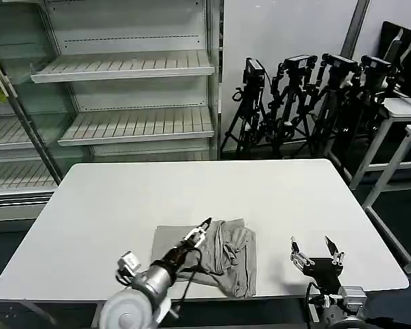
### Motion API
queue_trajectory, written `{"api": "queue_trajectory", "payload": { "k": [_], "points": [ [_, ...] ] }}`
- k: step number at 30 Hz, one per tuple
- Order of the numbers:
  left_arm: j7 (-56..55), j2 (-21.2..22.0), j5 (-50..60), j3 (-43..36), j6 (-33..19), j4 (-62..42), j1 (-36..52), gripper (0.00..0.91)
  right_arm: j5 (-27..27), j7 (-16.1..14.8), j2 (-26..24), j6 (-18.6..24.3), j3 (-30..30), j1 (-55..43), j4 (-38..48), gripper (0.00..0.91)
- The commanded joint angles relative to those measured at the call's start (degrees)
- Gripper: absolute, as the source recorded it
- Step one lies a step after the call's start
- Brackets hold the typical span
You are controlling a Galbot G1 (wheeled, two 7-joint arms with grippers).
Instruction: Fold and organize the clothes.
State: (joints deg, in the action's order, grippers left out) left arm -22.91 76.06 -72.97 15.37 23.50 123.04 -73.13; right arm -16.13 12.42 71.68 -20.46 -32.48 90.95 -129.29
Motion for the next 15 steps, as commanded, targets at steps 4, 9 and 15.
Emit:
{"api": "queue_trajectory", "payload": {
  "k": [4,9,15],
  "points": [
    [2.8,-16.3,-4.8,20.3,9.7,4.0,-9.6,0.907,0.0,-0.1,-0.5,-0.3,1.8,-1.6,0.8,0.907],
    [3.7,-19.2,-7.3,22.3,9.8,3.2,-11.3,0.907,0.0,-0.2,-0.8,-0.5,2.4,-2.0,1.1,0.907],
    [5.8,-19.7,-8.6,19.2,9.8,-0.7,-10.8,0.907,0.1,-0.2,-1.1,-0.6,2.8,-2.0,0.9,0.907]
  ]
}}
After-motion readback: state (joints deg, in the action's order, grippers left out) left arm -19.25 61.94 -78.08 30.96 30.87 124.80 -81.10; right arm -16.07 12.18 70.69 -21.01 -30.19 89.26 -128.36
